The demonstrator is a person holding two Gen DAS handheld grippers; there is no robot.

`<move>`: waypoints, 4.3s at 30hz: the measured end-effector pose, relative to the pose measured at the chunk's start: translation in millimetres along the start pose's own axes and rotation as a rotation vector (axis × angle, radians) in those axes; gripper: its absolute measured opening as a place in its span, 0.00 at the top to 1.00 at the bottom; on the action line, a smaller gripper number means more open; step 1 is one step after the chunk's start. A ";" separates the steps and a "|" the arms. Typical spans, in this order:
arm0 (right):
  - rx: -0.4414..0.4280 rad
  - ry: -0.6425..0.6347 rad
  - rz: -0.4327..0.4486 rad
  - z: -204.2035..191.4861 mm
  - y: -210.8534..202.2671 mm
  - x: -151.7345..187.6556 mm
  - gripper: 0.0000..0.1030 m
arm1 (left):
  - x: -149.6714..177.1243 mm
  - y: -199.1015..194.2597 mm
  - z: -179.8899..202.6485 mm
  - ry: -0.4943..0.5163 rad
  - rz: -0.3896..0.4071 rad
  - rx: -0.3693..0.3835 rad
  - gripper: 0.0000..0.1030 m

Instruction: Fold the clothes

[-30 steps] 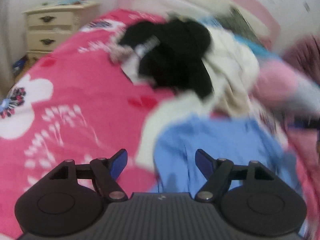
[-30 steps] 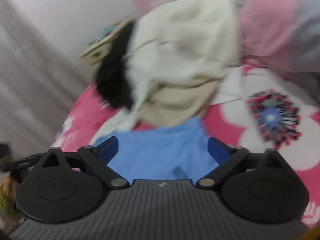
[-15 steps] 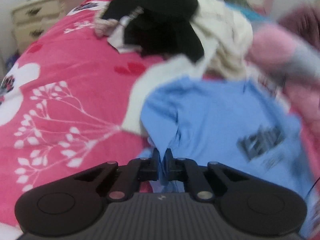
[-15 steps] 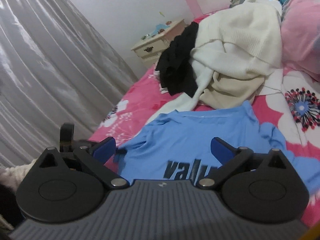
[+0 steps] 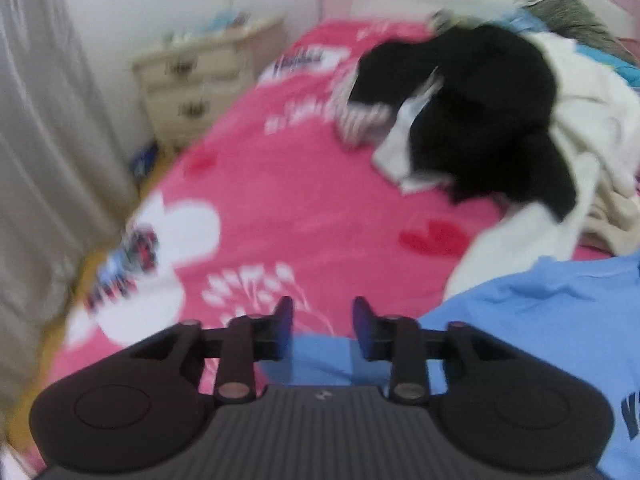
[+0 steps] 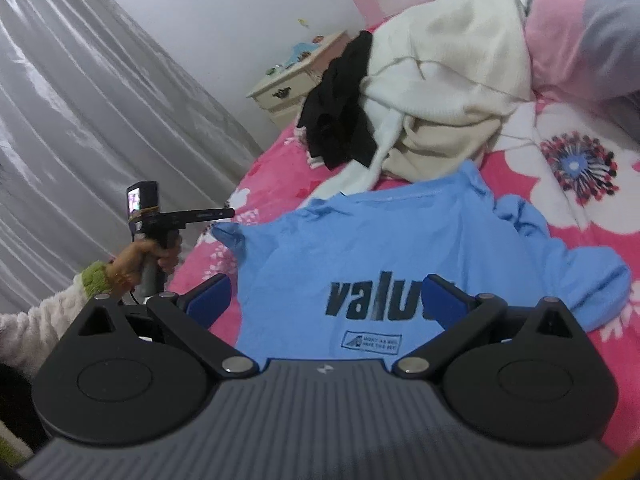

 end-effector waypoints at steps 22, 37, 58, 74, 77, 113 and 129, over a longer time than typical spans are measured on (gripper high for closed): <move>-0.075 -0.057 -0.023 -67.1 -64.7 82.5 0.02 | 148.2 -188.8 43.7 0.056 -0.281 0.512 0.46; 0.145 -0.396 -0.373 -86.0 -38.2 240.1 0.30 | 335.4 -154.8 63.3 0.272 -0.537 0.385 0.51; 0.237 0.260 -0.269 33.2 -71.7 252.6 0.66 | 337.7 -142.7 43.6 0.223 -0.538 0.330 0.51; 0.408 0.410 -0.102 34.8 -193.1 298.9 0.95 | 325.9 -131.2 17.0 0.213 -0.511 0.288 0.57; 0.475 0.456 -0.059 44.6 -207.6 314.3 0.95 | 322.7 -129.5 11.1 0.216 -0.510 0.285 0.59; 0.588 -0.083 -0.191 6.7 -186.0 292.5 0.91 | 343.2 -206.2 -26.1 0.255 -0.506 0.364 0.68; -0.076 -0.796 -0.590 -107.4 -40.0 332.1 0.91 | 378.3 -229.4 49.4 0.798 -0.430 0.606 0.74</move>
Point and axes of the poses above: each gripper's, at about its wrist camera, not at the fingertips, and y roughly the way its jaws point, z to its right, x to its underside, the point moved 8 cm from there along y, roughly the way its jaws point, and after that the axes turned 3 degrees about -y, right-handed, at the moved point
